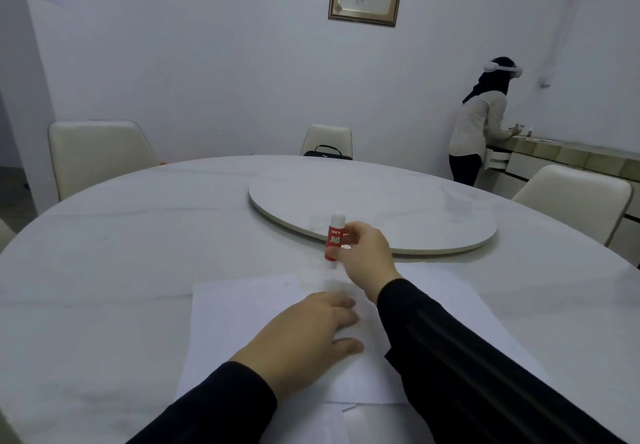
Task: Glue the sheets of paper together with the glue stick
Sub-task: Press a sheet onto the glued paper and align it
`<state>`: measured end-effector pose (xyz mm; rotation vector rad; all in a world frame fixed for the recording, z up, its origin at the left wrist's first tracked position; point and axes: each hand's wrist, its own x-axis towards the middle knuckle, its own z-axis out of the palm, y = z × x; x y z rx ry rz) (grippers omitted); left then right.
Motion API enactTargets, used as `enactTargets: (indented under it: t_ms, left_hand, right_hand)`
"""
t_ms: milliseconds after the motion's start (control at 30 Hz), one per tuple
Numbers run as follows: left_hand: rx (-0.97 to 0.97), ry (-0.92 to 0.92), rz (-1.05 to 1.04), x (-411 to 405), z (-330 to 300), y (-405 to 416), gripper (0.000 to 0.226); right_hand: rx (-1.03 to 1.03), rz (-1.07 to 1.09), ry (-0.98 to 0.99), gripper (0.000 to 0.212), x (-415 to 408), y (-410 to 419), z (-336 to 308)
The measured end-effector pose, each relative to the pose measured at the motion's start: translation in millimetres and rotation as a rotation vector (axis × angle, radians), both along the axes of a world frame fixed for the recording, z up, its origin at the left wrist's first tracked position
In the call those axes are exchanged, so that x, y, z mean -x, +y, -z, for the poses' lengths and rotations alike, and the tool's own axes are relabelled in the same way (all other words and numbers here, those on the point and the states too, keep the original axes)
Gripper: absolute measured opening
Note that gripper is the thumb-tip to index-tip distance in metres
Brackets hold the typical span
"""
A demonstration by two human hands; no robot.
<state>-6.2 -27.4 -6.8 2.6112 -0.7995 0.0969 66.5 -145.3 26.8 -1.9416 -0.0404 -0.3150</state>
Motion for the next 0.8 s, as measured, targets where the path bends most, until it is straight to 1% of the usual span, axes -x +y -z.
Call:
enactTargets:
  t_ms: [100, 233, 267, 333, 400, 433, 467, 500, 567, 600, 633, 667, 700, 733, 800]
  left_hand:
    - [-0.009, -0.024, 0.004, 1.9, -3.1, -0.5, 0.046]
    - [-0.012, 0.017, 0.009, 1.7, -3.0, 1.5, 0.048]
    - [-0.008, 0.039, 0.01, 1.0, -2.5, 2.4, 0.05]
    - [0.002, 0.077, 0.014, 0.2, -1.3, 5.0, 0.055]
    - [0.016, 0.116, 0.015, 0.5, -0.2, 7.4, 0.058]
    - [0.027, 0.135, 0.016, 0.6, 0.0, 8.0, 0.058]
    - [0.036, 0.153, 0.017, 0.6, -0.1, 8.2, 0.059]
    - [0.042, 0.17, 0.019, 0.6, -0.5, 8.0, 0.06]
    - [0.034, 0.185, 0.026, 0.2, -1.1, 7.1, 0.061]
    - [0.027, 0.186, 0.027, -0.2, -1.5, 6.0, 0.062]
    - [0.023, 0.185, 0.027, -0.1, -1.3, 5.3, 0.062]
    - [0.022, 0.181, 0.025, -0.4, -1.0, 4.4, 0.062]
    - [0.02, 0.176, 0.023, -0.7, -0.5, 3.5, 0.062]
    - [0.013, 0.174, 0.022, -0.3, -0.2, 2.3, 0.062]
    - [0.007, 0.17, 0.02, -0.4, 1.3, 1.5, 0.063]
  right_hand:
    - [0.1, 0.042, 0.032, 0.026, -16.0, 1.6, 13.6]
    - [0.133, 0.043, 0.026, 0.031, -21.9, -0.2, 23.1]
    - [0.121, 0.025, 0.019, 0.034, -20.9, -2.5, 21.8]
    - [0.029, 0.009, -0.011, 0.042, -17.6, -14.5, 12.8]
    - [-0.009, 0.1, -0.087, 0.034, -15.9, -43.0, 1.0]
    - [0.047, 0.159, -0.094, 0.03, -15.3, -63.0, -3.1]
    - [0.17, 0.197, -0.051, 0.031, -16.1, -86.5, -3.4]
    - [0.368, 0.199, 0.053, 0.036, -15.0, -109.7, -2.4]
    - [0.762, 0.137, 0.309, 0.055, -9.1, -145.5, 4.6]
    - [0.869, 0.114, 0.393, 0.066, -7.4, -158.7, 8.7]
    - [0.886, 0.117, 0.443, 0.075, -4.9, -167.7, 10.6]
    - [0.863, 0.143, 0.447, 0.08, -2.9, -173.9, 10.5]
    - [0.858, 0.182, 0.403, 0.078, -0.6, -176.8, 7.6]
    - [0.88, 0.209, 0.346, 0.066, 2.4, -179.1, 5.8]
    - [0.973, 0.248, 0.225, 0.029, 7.5, -181.8, 0.7]
